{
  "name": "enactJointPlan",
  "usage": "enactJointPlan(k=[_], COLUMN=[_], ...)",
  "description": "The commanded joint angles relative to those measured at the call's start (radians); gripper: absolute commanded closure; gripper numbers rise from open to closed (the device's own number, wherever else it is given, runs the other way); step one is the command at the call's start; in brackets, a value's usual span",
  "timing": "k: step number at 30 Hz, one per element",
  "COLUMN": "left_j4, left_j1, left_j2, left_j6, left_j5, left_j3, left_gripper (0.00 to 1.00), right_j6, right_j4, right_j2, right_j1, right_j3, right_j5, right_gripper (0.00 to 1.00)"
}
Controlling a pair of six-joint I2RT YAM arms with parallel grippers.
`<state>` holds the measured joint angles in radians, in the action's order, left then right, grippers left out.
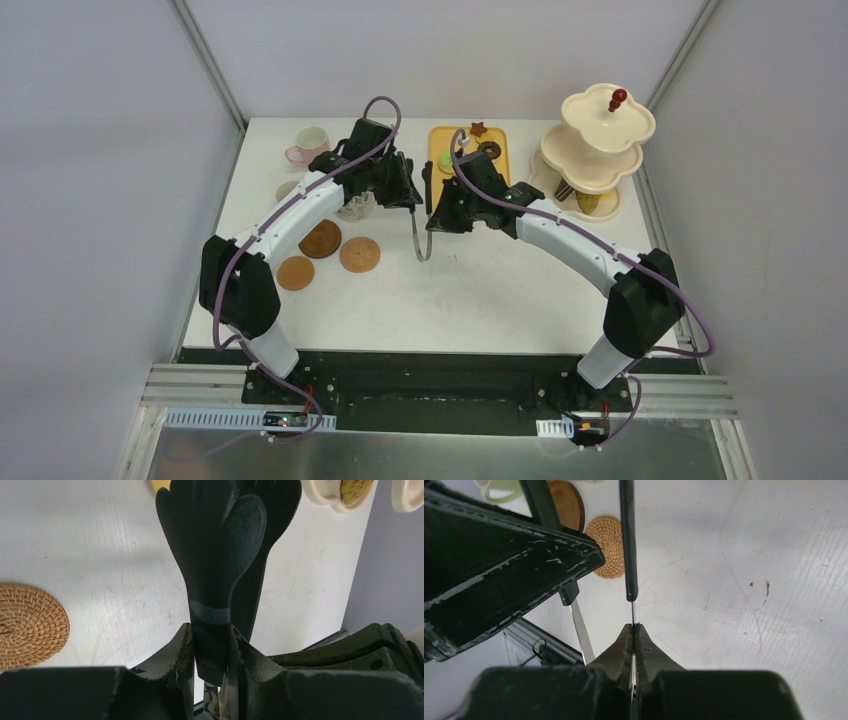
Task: Serve the afternoon tea
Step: Adjust the clamp.
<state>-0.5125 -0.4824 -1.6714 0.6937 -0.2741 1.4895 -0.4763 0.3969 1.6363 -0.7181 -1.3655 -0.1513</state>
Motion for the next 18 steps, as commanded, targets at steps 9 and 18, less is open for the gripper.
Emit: enactJointPlan(k=[9, 18], left_j4=[0.324, 0.371], left_j1=[0.029, 0.045], left_j2=[0.231, 0.293], left_j6=[0.054, 0.118], left_j5=[0.103, 0.152], left_j3=[-0.194, -0.262], left_gripper=[1.0, 1.0], right_j6=[-0.476, -0.552], right_j4=[0.011, -0.041], right_j2=[-0.058, -0.1], right_j1=[0.12, 0.156], right_j3=[0.118, 0.174], right_j5=[0.189, 0.197], right_gripper=[1.0, 1.0])
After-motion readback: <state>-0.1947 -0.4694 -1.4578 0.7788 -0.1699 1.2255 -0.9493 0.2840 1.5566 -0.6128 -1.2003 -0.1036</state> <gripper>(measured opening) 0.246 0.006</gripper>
